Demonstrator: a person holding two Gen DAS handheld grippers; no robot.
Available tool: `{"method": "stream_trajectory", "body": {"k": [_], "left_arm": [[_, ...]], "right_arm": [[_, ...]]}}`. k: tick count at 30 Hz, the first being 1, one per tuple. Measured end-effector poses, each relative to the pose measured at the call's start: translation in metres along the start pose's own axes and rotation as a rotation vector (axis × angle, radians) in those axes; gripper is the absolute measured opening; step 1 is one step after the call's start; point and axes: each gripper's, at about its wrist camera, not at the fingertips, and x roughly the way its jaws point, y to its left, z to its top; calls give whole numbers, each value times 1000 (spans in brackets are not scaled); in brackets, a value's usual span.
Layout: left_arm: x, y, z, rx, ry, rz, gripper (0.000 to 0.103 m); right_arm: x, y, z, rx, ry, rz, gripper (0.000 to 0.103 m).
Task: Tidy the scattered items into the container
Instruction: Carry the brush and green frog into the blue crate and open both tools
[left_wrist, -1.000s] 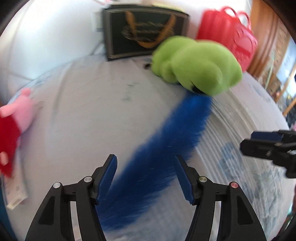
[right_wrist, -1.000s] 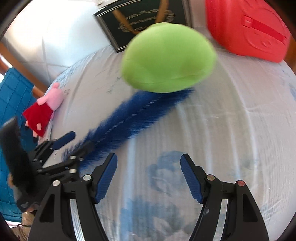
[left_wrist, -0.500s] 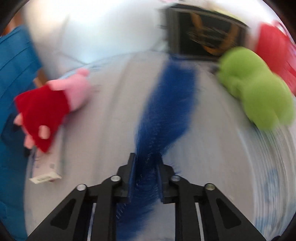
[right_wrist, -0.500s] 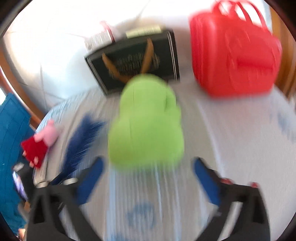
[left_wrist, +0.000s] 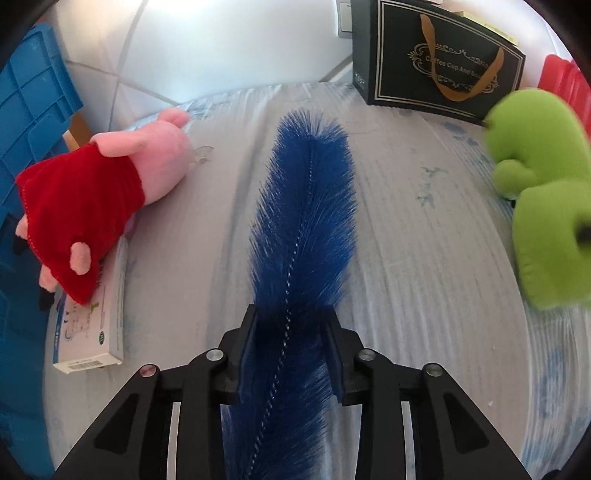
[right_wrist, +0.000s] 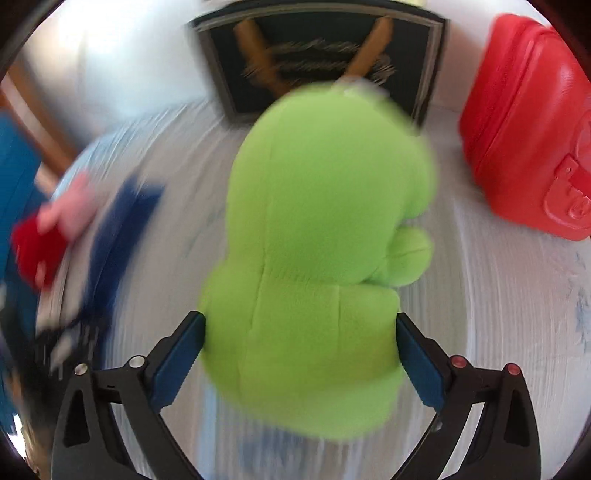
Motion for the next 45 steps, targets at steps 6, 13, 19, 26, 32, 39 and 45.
{"method": "stream_trajectory", "body": {"k": [6,13,19,26,32,39,45], "left_arm": [[4,-9,5,15,0,-2,17],[-11,-11,9,33,-48,-3,14],[-52,-5,-5,40,-95,-16,14],[-109,-5,-14,26,-166,-43,13],[-183,10,-30,11,-261,-25,12],[-286,51,-37,-58,-388,49,12],[-386,122,-23,-142,-546,172,12]], "right_arm": [[1,-26,2,152,-30,26,103],[36,-25,27,184,-45,40,103],[17,-11,0,182,-84,100,90],[-32,12,-64,173,-102,230,88],[-91,27,-90,162,-198,286,84],[-164,62,-95,78,-293,392,82],[-230,133,-59,-76,-400,468,82]]}}
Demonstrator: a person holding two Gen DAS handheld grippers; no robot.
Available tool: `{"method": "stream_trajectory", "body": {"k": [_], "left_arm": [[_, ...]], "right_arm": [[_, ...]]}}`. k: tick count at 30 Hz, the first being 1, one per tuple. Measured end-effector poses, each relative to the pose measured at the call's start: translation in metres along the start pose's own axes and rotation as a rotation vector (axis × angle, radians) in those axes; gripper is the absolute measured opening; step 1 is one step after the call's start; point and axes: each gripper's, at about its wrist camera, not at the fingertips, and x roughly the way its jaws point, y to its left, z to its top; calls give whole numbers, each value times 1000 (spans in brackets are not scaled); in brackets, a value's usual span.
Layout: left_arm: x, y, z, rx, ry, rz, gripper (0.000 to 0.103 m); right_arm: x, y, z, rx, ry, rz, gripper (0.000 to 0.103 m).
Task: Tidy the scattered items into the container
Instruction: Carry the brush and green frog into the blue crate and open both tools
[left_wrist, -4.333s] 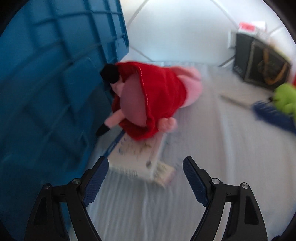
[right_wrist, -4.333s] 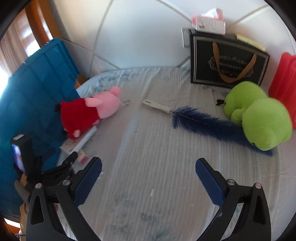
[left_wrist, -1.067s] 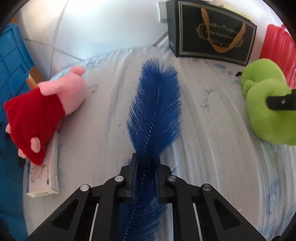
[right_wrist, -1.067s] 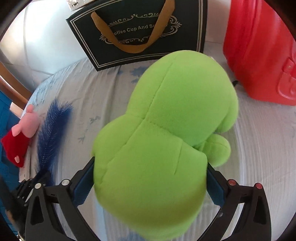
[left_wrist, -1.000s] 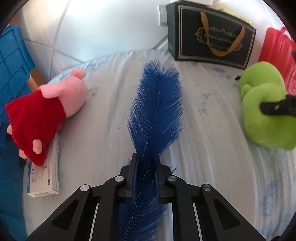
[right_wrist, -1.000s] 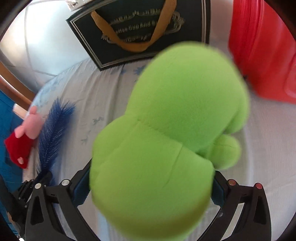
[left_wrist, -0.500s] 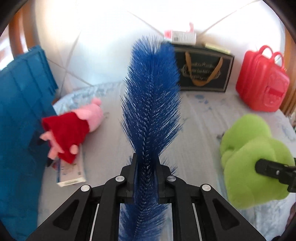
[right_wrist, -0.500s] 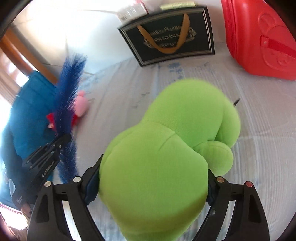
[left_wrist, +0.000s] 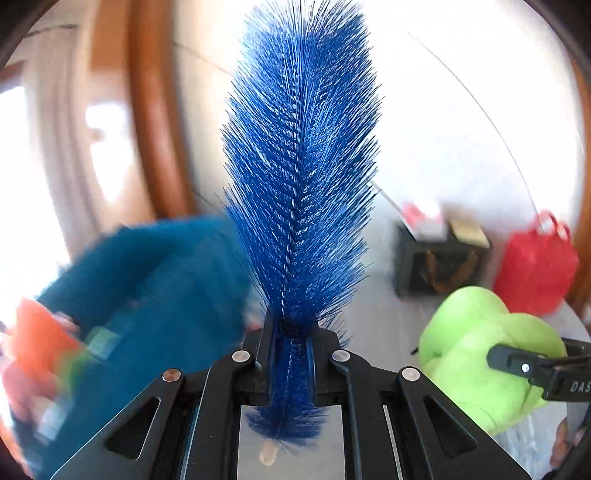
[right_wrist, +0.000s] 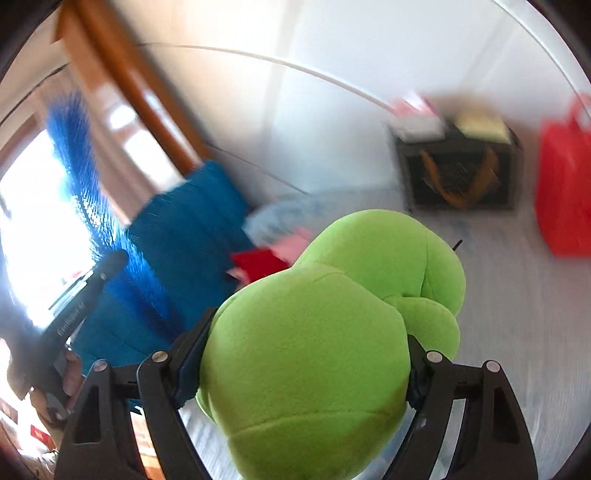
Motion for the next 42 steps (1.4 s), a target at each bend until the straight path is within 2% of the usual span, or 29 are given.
{"method": "stream_trajectory", "body": {"k": [5,11,15,19,23,25,31,33,34,36,39,42], "left_arm": [[-26,92,62,-52,-98,108,12],[-30,215,103,-141,-123,160,14],[-14,281,116,-165,-91,179,15],[17,329,117,-171,-36,176,13],[63,357,107,-180,62,111,13],[80,357,102,-169,95,101,14],[127,360,85,-168,205,77,28],[134,358,81,-164,230,74,36],[134,358,80,-157,235,77,39],[135,357,81,-150,229,94,57],[132,355,83,-167,214,95,69],[130,350,82,-159,209,97,74]], "right_arm": [[14,103,65,-158,-80,84,82],[65,241,132,-313,-148,174,82],[111,316,158,-354,-127,223,82],[164,367,172,-367,-85,214,82],[206,395,178,-378,-40,163,82],[224,401,178,-379,-24,128,82],[264,408,178,-402,17,37,81],[274,408,181,-418,17,4,64],[277,408,183,-418,19,3,60],[281,411,187,-421,29,-11,60],[284,408,188,-427,39,-38,60],[287,404,187,-432,49,-52,60]]}}
